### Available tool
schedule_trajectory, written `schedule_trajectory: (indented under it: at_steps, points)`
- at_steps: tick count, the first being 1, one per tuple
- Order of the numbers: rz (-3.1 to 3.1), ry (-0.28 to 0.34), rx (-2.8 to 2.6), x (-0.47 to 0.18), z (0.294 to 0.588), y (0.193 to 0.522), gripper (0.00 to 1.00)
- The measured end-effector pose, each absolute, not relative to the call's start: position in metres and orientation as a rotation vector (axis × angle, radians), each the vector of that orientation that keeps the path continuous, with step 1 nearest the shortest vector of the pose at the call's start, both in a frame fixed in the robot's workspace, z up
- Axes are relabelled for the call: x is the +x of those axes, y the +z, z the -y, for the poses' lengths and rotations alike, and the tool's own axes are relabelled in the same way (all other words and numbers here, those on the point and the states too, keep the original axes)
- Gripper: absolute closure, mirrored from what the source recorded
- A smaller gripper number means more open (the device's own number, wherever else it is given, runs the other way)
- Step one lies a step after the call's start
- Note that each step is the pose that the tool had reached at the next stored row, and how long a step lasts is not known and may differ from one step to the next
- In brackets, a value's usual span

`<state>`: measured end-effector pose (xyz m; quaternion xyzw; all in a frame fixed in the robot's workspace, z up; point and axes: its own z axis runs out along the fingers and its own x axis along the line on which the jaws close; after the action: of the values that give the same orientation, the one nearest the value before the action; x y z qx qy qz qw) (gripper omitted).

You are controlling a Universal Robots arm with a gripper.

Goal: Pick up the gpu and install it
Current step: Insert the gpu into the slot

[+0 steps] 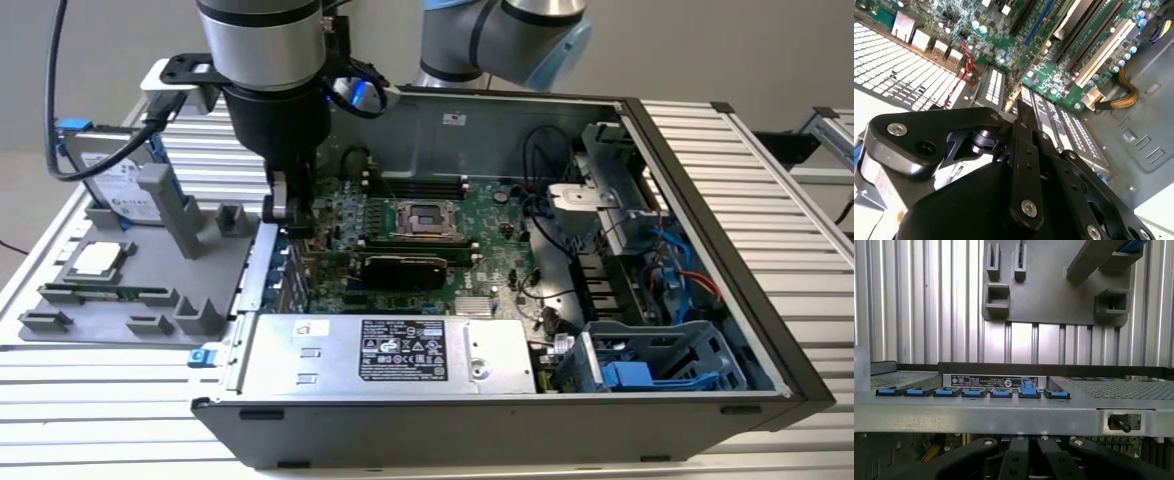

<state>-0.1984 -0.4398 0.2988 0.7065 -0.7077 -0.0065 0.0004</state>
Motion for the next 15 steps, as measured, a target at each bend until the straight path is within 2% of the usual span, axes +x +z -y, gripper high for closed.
schedule_trajectory:
  at_steps: [15]
  points:
    - [2.229,-0.03,2.222,-0.168,0.439,0.309,1.0]
